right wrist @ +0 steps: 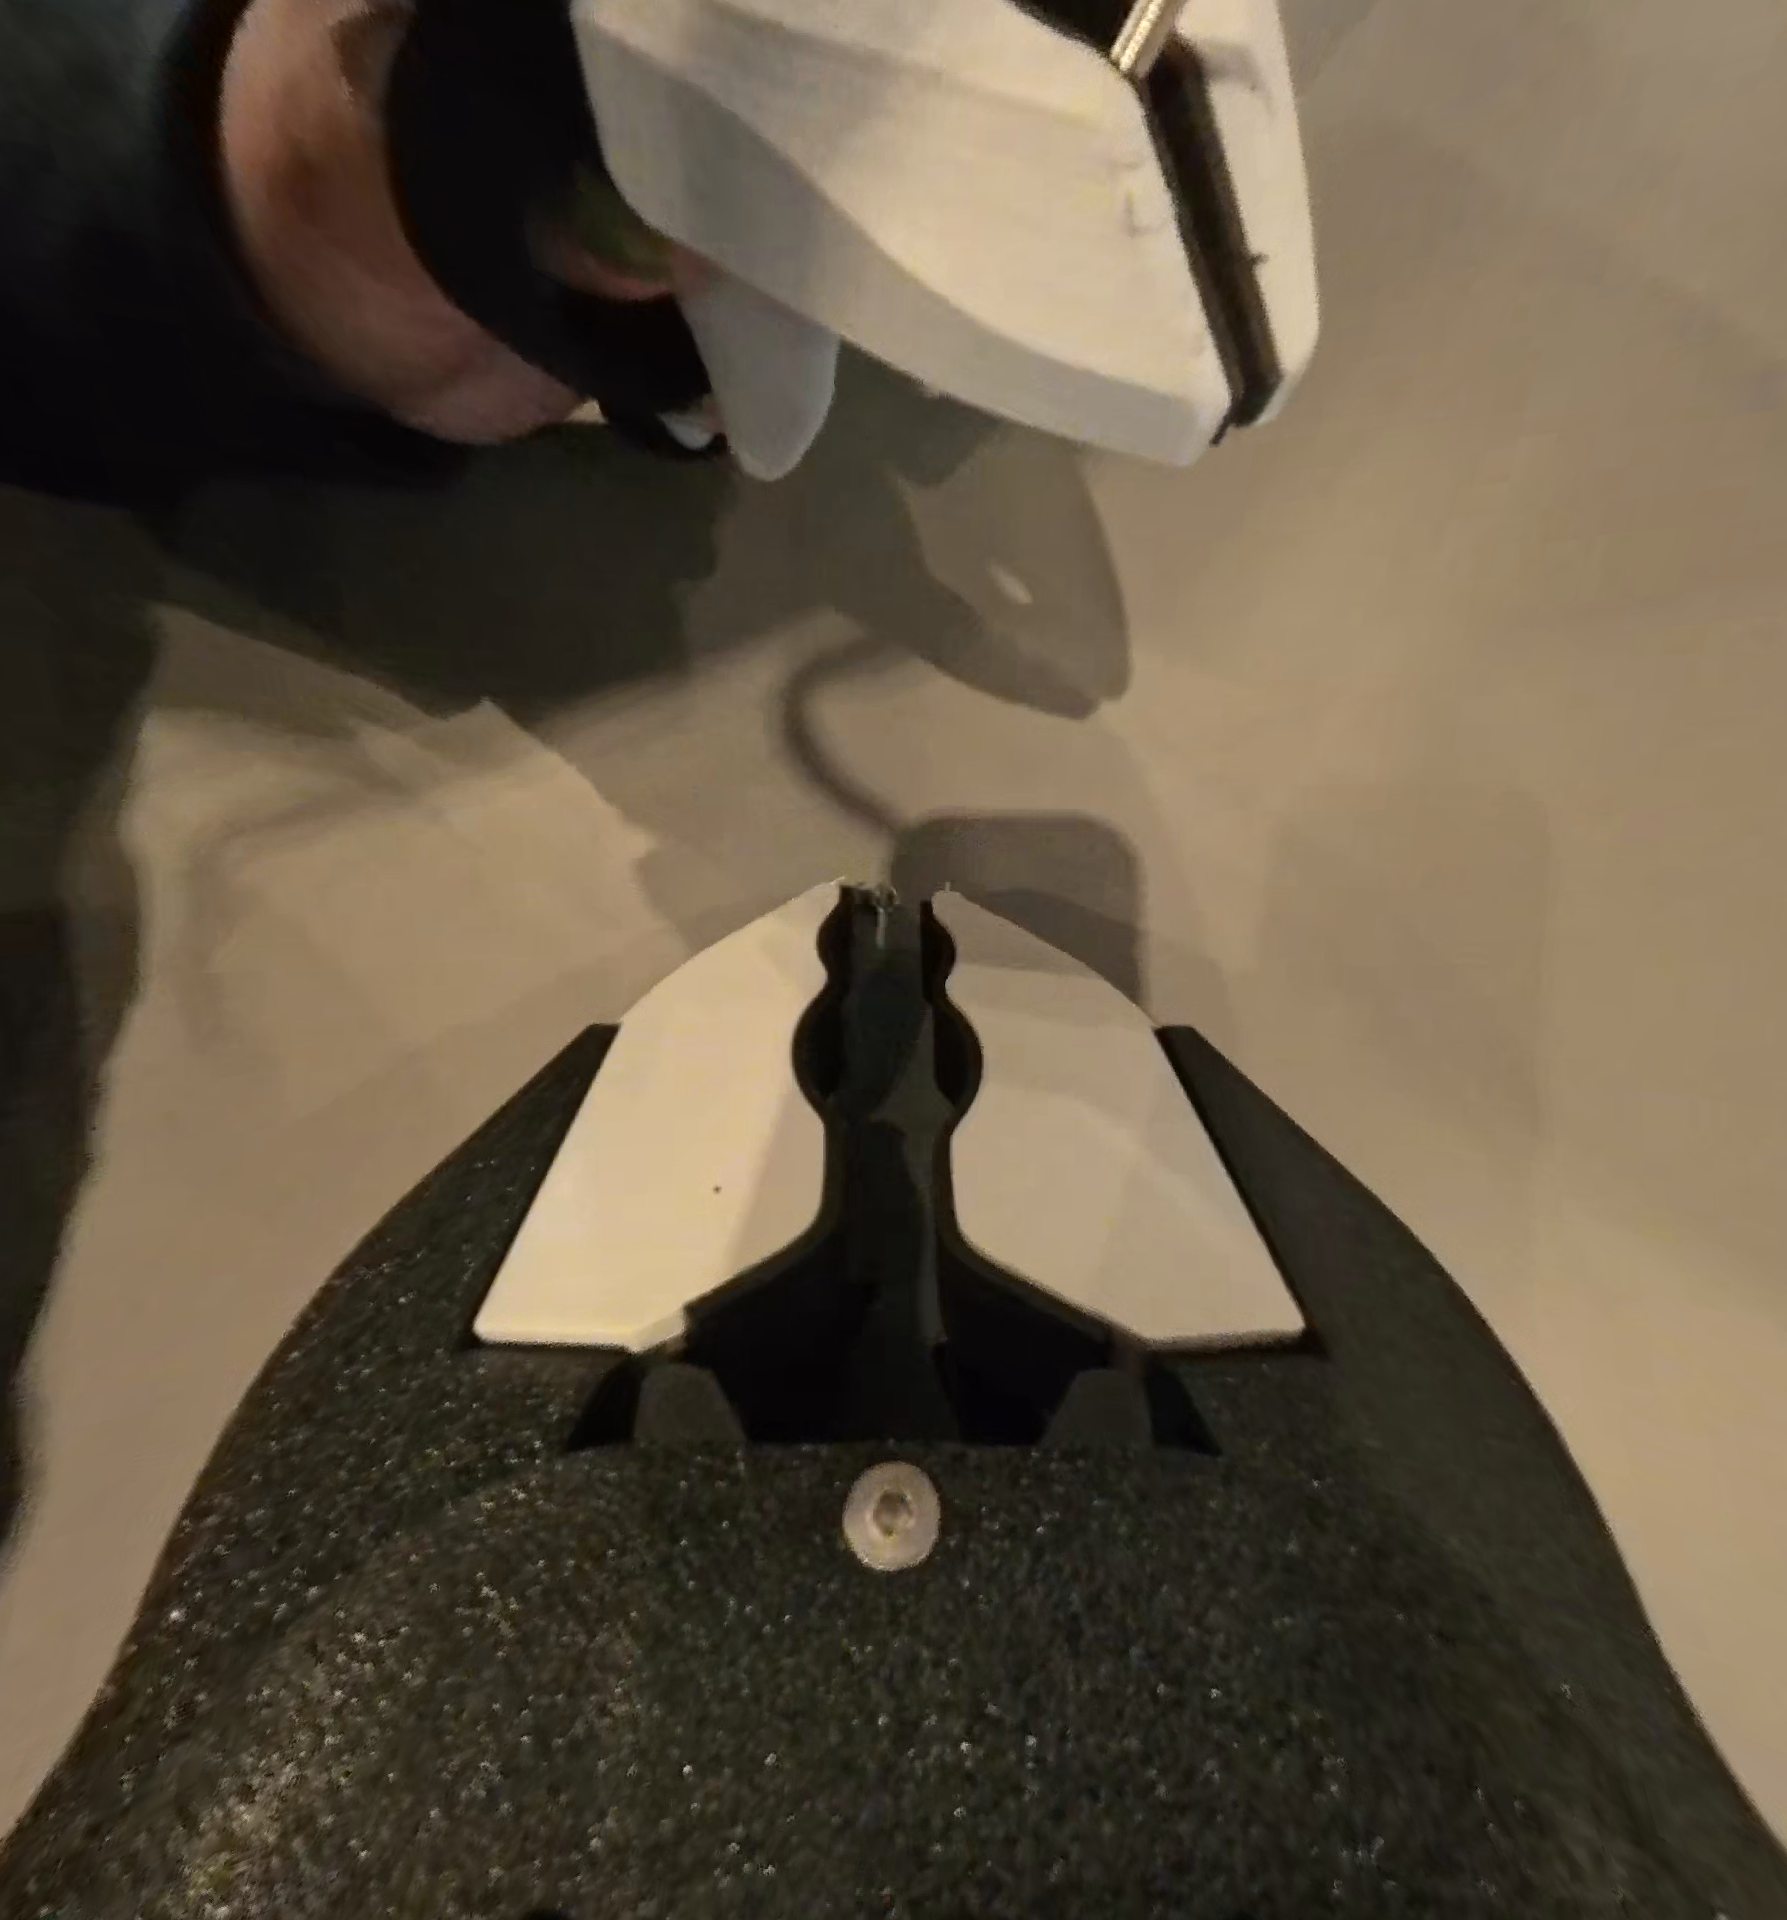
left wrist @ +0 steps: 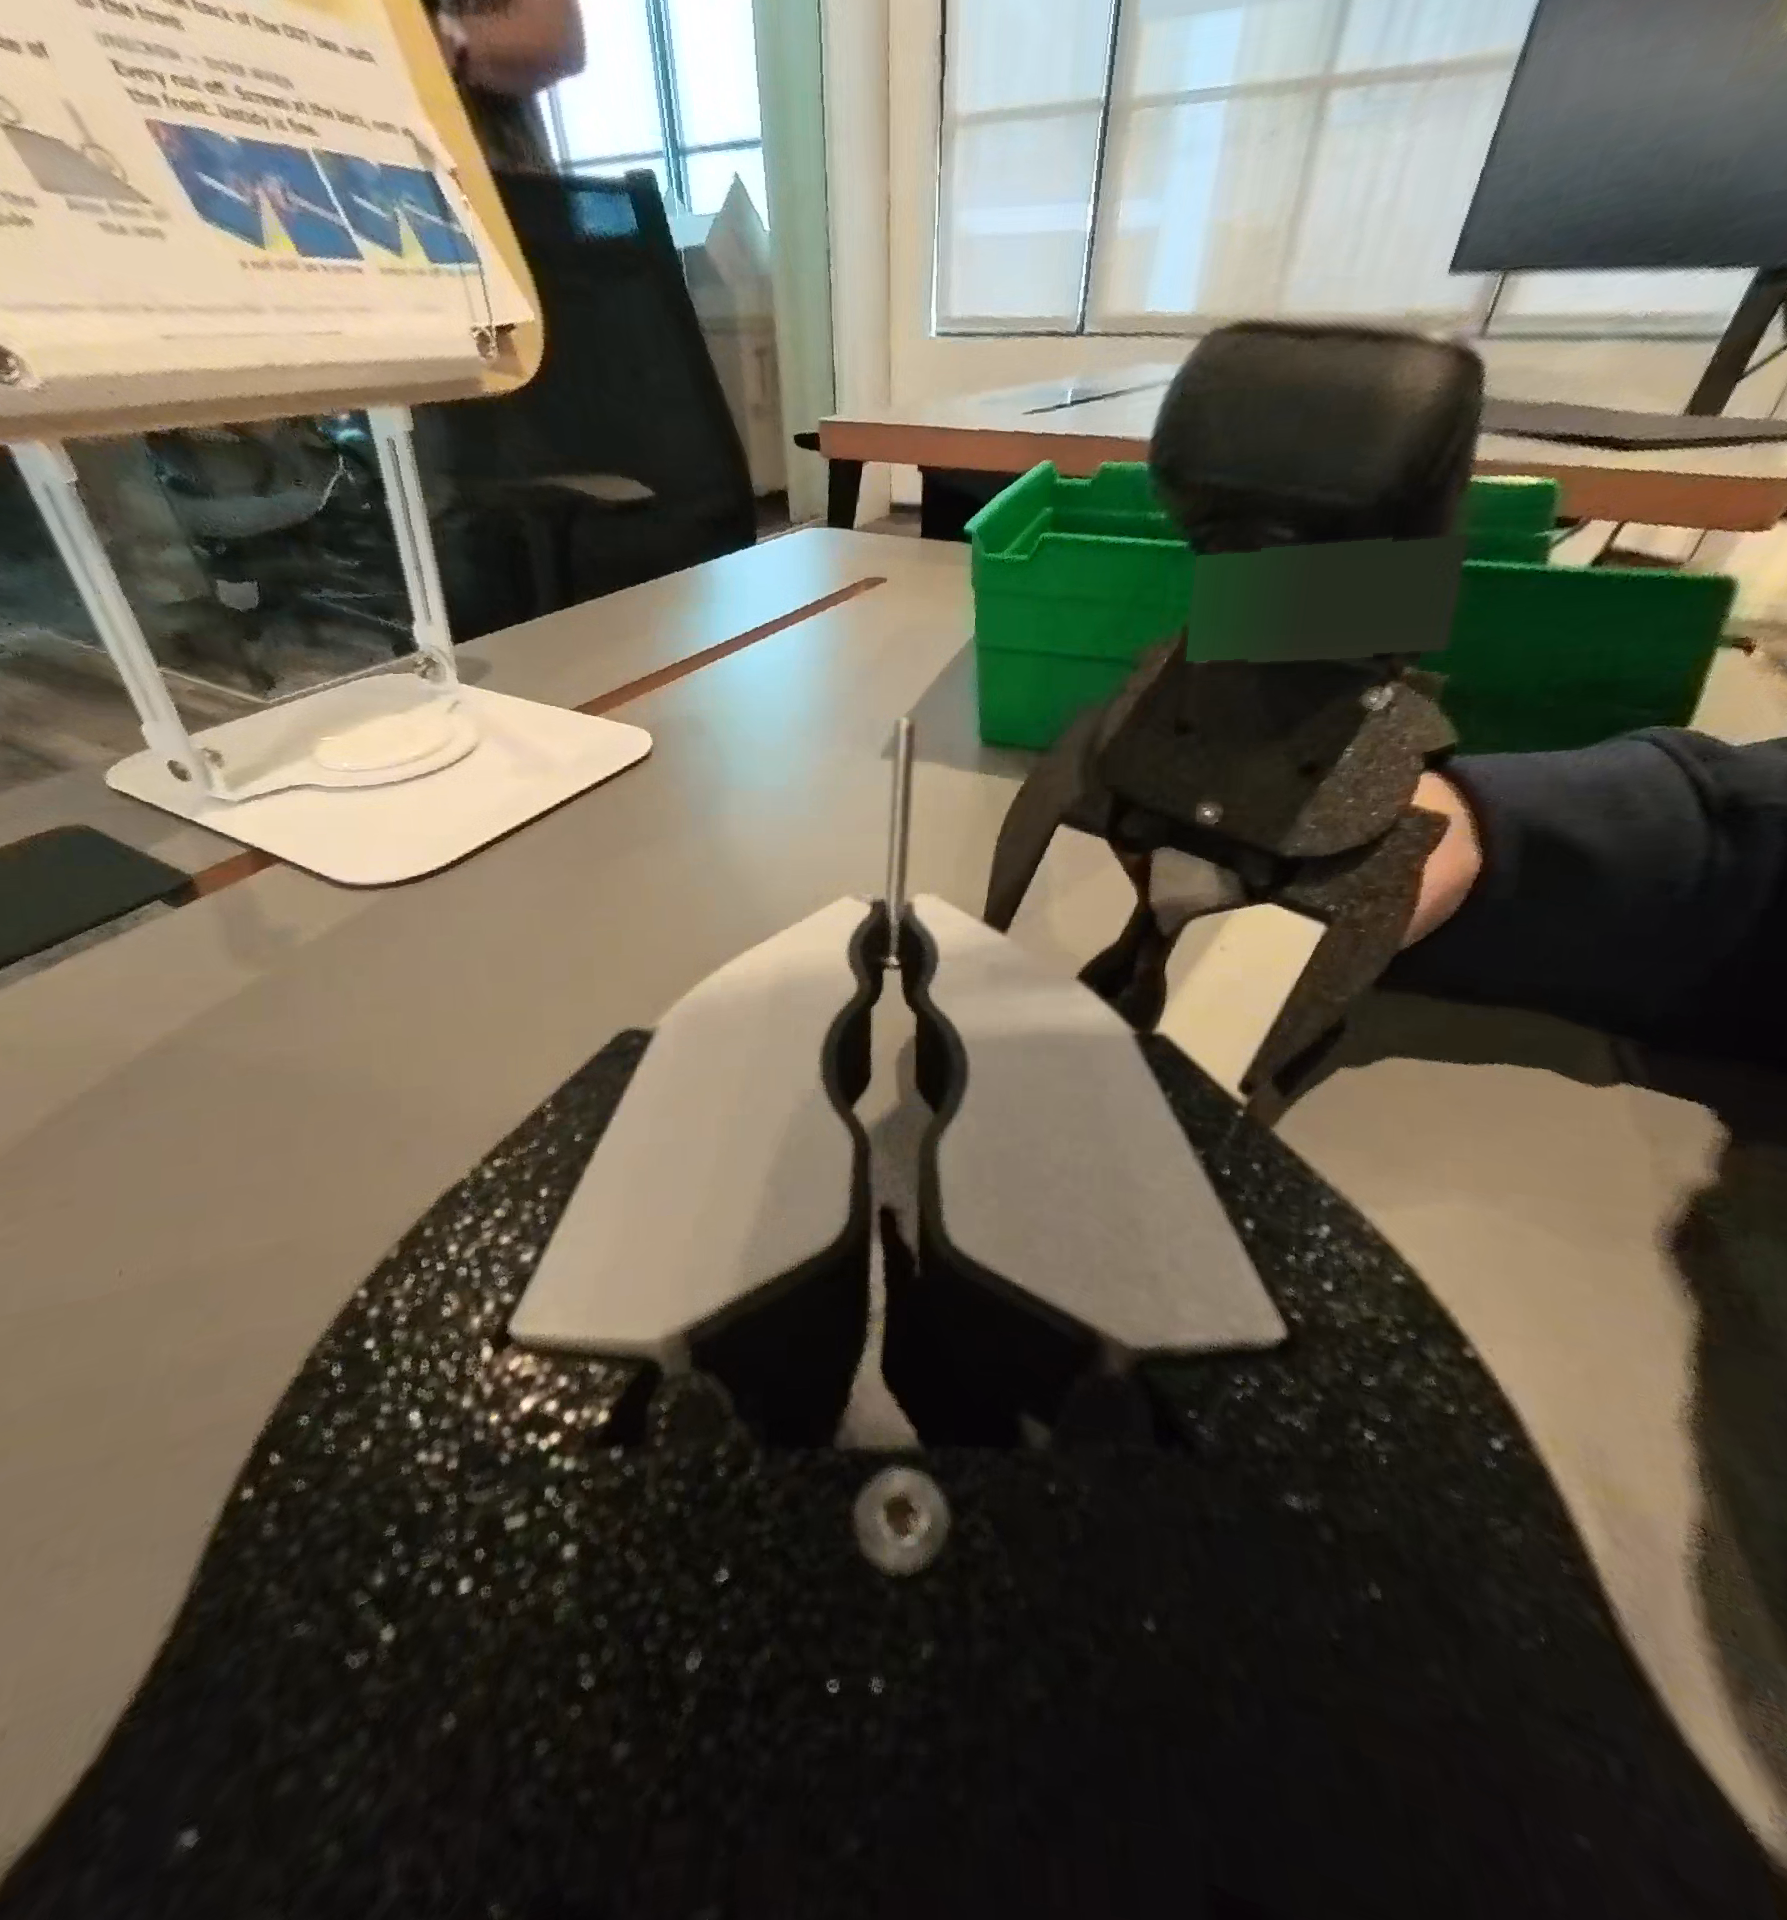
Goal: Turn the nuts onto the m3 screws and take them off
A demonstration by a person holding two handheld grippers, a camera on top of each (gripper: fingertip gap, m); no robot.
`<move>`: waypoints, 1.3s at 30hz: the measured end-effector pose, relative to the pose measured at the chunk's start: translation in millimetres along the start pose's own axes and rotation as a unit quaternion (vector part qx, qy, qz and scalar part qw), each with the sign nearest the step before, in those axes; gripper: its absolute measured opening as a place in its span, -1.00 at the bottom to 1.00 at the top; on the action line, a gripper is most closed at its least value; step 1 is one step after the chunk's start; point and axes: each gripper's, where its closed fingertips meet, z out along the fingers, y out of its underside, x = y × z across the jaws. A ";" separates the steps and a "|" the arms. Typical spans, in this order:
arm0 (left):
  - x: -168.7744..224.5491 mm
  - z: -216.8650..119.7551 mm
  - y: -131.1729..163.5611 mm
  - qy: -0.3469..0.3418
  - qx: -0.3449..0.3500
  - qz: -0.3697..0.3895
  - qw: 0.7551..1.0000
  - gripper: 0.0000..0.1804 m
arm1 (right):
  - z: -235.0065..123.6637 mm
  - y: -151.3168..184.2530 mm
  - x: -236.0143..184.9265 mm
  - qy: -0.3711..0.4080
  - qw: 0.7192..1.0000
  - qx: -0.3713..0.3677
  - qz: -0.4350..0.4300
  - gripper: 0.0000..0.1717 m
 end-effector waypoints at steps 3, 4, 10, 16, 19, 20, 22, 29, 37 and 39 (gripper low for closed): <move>-2.2 -1.2 -1.4 0.007 0.017 -0.034 0.999 -0.97 | 2.4 -0.4 -1.3 -0.010 1.000 -0.004 0.005 -0.87; -3.5 -1.8 -1.7 0.009 0.021 -0.046 0.999 -0.97 | 3.3 0.5 -1.5 -0.013 1.000 -0.008 0.007 -0.87; -9.7 -5.1 -4.0 0.014 0.038 -0.084 0.996 -0.98 | 4.7 1.7 -1.8 -0.010 1.000 -0.015 0.002 -0.88; -8.0 -3.7 -2.3 0.016 0.030 -0.079 0.996 -0.97 | 4.8 1.6 -4.2 -0.004 1.000 -0.014 -0.019 -0.91; -7.0 -2.8 -1.3 0.018 0.026 -0.077 0.997 -0.97 | 4.9 1.6 -5.3 -0.003 1.000 -0.014 -0.025 -0.93; -6.9 -2.8 -1.2 0.017 0.025 -0.076 0.997 -0.97 | 5.0 1.6 -5.4 -0.003 1.000 -0.014 -0.026 -0.93; -7.0 -2.8 -1.3 0.018 0.026 -0.077 0.997 -0.97 | 5.0 1.6 -5.5 -0.003 1.000 -0.014 -0.026 -0.94; -7.3 -3.4 -1.8 0.018 0.028 -0.079 0.996 -0.97 | 2.9 -0.6 -2.8 0.027 0.999 -0.004 -0.045 -1.00; -7.0 -3.6 -2.2 0.020 0.029 -0.080 0.996 -0.98 | -5.2 -5.9 0.1 0.018 0.999 0.029 -0.019 -1.00; -6.9 -3.4 -2.1 0.020 0.028 -0.080 0.996 -0.98 | -5.0 -7.2 2.1 0.027 0.999 0.032 -0.021 -1.00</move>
